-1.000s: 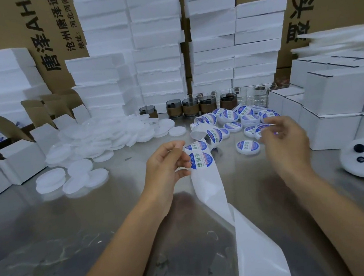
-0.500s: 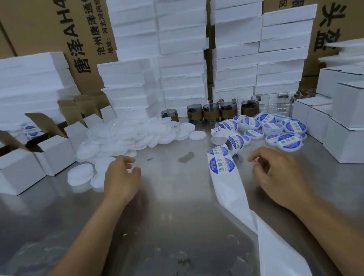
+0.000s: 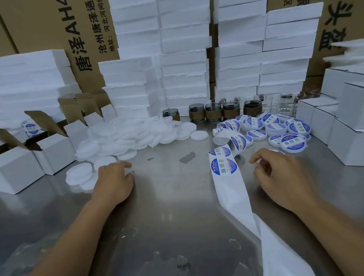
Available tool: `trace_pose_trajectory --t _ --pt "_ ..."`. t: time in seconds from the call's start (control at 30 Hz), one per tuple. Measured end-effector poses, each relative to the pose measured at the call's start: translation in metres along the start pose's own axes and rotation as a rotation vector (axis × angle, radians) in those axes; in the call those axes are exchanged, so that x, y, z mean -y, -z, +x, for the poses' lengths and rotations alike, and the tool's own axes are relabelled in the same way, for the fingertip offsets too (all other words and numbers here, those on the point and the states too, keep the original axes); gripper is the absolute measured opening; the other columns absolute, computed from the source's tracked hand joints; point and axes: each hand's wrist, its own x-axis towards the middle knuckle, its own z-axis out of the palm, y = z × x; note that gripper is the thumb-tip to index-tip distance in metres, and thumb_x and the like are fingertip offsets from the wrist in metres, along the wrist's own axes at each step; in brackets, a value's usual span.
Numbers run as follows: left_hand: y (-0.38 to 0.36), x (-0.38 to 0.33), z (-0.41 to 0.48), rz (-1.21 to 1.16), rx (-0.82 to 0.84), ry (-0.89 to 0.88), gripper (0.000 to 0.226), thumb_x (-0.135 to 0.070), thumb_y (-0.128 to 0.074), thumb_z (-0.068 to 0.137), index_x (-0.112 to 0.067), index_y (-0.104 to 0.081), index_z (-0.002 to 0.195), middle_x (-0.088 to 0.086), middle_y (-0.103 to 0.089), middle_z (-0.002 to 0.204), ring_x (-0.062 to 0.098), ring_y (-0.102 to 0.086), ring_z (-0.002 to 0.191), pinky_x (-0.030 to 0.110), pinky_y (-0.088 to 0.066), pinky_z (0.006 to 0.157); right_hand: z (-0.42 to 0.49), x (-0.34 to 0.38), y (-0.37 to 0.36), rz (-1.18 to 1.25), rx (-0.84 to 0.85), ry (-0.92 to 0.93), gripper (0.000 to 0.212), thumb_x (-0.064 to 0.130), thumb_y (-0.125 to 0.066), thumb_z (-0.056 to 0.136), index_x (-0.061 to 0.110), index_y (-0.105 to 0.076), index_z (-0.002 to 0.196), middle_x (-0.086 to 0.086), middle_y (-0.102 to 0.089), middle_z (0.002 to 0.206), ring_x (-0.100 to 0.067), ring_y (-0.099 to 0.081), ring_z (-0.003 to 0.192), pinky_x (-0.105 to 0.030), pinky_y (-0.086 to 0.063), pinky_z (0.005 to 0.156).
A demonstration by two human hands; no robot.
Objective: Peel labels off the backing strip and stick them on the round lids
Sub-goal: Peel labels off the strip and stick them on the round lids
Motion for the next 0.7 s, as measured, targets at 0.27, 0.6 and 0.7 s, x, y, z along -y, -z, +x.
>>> trace_pose_trajectory --t 0.27,0.6,0.7 --pt "-0.001 -0.02 -0.003 0.07 0.045 -0.056 0.032 -0.034 -0.053 0.093 -0.026 -0.054 0.124 0.002 -0.055 0.131 0.026 -0.048 0.121 0.039 -0.034 0.1 0.0 0.002 0.001 0.007 0.014 -0.016 0.014 0.013 -0.053 0.085 0.024 -0.06 0.091 0.013 -0.05 0.064 -0.011 -0.049 0.063 -0.029 -0.039 0.06" --pt "-0.007 -0.119 -0.039 -0.478 -0.155 -0.465 0.058 -0.034 -0.075 0.076 -0.027 -0.047 0.127 -0.018 -0.053 0.111 0.005 -0.046 0.108 0.005 -0.03 0.081 0.004 0.005 -0.006 0.23 -0.105 -0.044 0.013 0.018 -0.055 0.087 0.031 -0.058 0.086 0.014 -0.057 0.066 -0.004 -0.053 0.063 -0.025 -0.043 0.059" --pt "-0.017 -0.14 -0.057 -0.55 -0.168 -0.583 0.058 -0.03 -0.078 0.073 -0.028 -0.05 0.124 -0.018 -0.054 0.116 0.003 -0.045 0.11 0.011 -0.035 0.09 0.006 0.017 -0.006 0.591 -0.141 -0.151 0.016 0.029 -0.052 0.092 0.034 -0.06 0.078 0.014 -0.063 0.068 0.0 -0.056 0.068 -0.007 -0.04 0.061"
